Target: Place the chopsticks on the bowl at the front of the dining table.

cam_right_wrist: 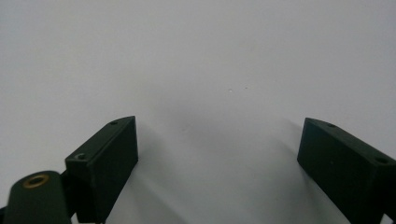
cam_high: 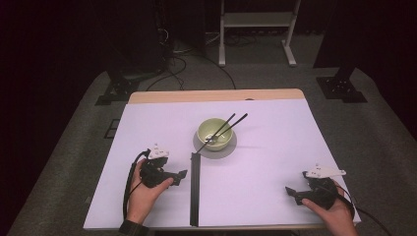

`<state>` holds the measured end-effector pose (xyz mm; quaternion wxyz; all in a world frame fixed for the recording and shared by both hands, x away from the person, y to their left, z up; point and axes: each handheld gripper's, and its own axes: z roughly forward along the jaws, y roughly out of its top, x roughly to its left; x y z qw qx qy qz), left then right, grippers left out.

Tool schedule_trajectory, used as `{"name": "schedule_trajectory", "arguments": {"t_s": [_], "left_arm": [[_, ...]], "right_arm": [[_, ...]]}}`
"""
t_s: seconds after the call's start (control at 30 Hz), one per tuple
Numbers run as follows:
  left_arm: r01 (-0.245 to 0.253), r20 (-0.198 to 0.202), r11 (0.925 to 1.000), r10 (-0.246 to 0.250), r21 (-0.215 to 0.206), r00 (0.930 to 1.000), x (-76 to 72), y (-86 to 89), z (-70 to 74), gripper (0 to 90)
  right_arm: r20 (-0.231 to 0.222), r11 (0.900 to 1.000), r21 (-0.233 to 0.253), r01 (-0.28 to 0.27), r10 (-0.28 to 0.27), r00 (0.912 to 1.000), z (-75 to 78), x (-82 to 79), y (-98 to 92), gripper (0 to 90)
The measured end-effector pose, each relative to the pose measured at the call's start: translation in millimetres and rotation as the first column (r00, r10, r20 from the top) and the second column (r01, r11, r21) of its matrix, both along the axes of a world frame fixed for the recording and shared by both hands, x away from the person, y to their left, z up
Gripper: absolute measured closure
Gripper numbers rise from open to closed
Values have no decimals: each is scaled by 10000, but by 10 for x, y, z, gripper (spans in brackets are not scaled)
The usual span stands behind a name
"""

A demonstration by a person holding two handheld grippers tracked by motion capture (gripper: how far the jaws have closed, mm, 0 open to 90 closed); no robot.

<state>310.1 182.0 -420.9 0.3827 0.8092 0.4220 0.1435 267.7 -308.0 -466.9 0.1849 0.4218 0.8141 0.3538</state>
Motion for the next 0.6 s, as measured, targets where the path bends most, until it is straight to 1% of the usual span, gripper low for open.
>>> {"name": "schedule_trajectory", "arguments": {"t_s": [0.23,0.43,0.53,0.6], "left_arm": [[24,-69,10000,-24,96,10000,-75,-26,-106,96],[76,-285,9995,-68,293,9996,-149,-75,-213,96],[108,-307,9993,-97,364,9995,-172,-98,-235,96],[117,-242,9992,-108,381,9996,-188,-113,-239,96]], "right_arm": [[2,10000,6,6,-6,10000,0,0,1,106],[-1,10000,4,8,-8,10000,0,-1,1,106],[-5,10000,10,9,-9,10000,0,0,1,106],[-1,10000,8,8,-8,10000,0,0,1,106]]}}
